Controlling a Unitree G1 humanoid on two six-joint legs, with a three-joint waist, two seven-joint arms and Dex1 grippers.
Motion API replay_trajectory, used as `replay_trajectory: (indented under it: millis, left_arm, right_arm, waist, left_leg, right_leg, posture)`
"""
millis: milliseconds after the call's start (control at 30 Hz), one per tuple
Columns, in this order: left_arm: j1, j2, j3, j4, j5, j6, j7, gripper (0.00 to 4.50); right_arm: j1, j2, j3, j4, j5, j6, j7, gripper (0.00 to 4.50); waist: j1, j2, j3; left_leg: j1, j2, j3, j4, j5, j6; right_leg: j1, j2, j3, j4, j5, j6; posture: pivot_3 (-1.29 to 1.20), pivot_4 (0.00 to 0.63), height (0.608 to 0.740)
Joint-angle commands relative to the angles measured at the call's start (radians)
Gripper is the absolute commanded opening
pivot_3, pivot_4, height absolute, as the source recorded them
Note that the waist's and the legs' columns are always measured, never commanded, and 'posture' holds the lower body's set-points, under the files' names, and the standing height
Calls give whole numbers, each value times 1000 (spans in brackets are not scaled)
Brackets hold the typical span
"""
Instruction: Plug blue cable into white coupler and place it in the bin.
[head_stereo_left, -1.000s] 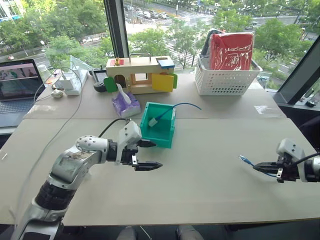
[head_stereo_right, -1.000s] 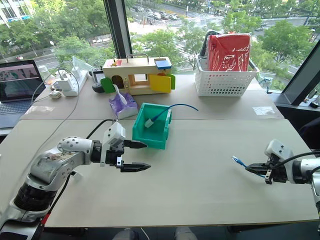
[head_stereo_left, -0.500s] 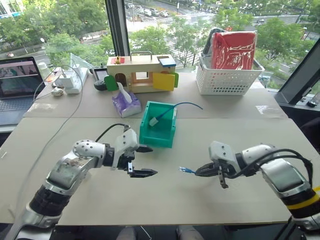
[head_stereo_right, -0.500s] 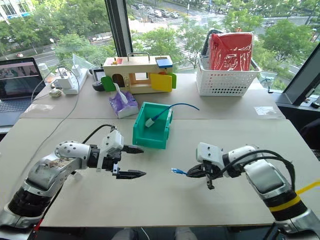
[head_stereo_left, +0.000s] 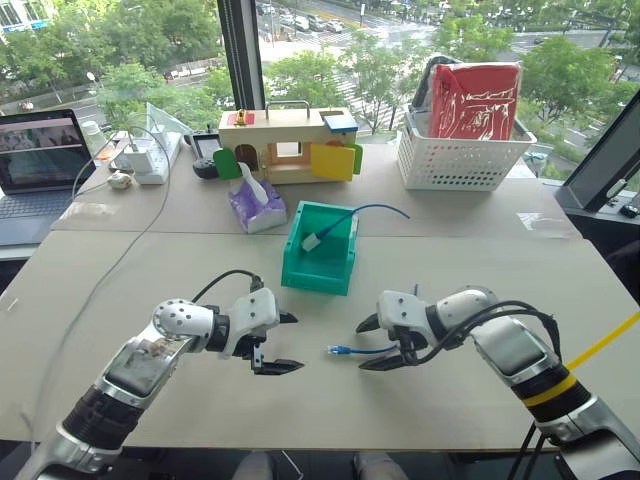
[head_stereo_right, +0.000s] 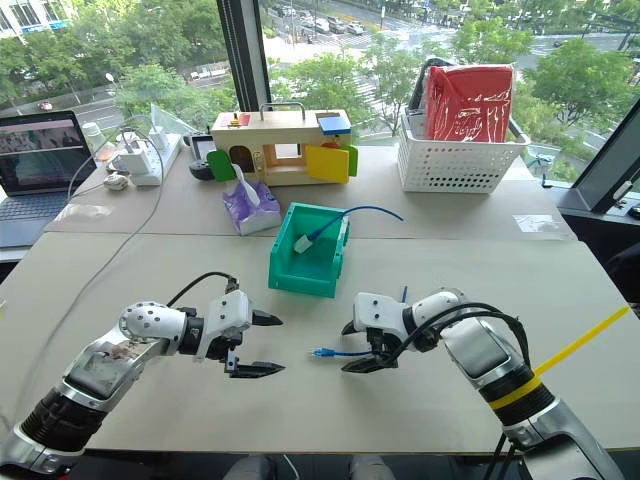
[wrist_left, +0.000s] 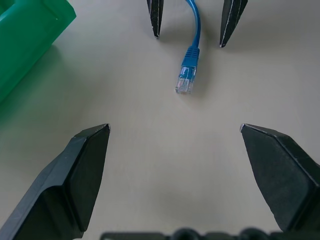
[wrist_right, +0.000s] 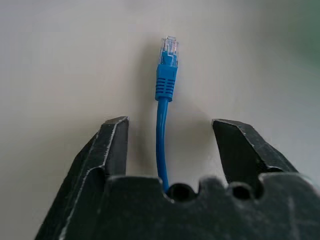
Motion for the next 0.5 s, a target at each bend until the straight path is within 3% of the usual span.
replay_trajectory:
  millis: [33,167,400,433,500]
  left_arm:
    - [-36,-25,-23,35,37,-80,-21,4488]
    - [-90,-135,-38,154,28,-154,-28,4488]
    - [-147,-209,-61,291,41,-234,-101,4488]
    - [-150,-211,-63,301,45,-241,-110,3978]
    - [-155,-218,-68,319,53,-255,-122,3397]
  right_arm:
    - [-29,-20,-141,-113,99,101,-32,4456]
    - [9,-61,-258,-257,198,291,-91,4456]
    - [108,-60,-447,-455,394,538,-217,4456]
    - [118,-61,-462,-470,411,556,-232,4500]
    - [148,-68,-494,-498,436,579,-260,4500]
  waist:
    - [0,0,0]
    - [5,0,0]
    - [6,0,0]
    - [5,0,0]
    - [4,0,0]
  left_leg:
    - [0,0,0,0,0,0]
    - [0,0,-1,0,0,0]
    - [-3,-1,-3,0,0,0]
    - [-3,-1,-3,0,0,0]
    - [-3,-1,-3,1,0,1]
  right_leg:
    - [0,0,0,0,0,0]
    - [0,0,-1,1,0,0]
    - [-2,0,-2,1,0,0]
    - [-2,0,-2,2,0,0]
    - [-2,0,-2,2,0,-1]
  posture:
    - [0,150,734]
    - [0,150,734]
    - [0,150,734]
    - [0,150,734]
    - [0,150,734]
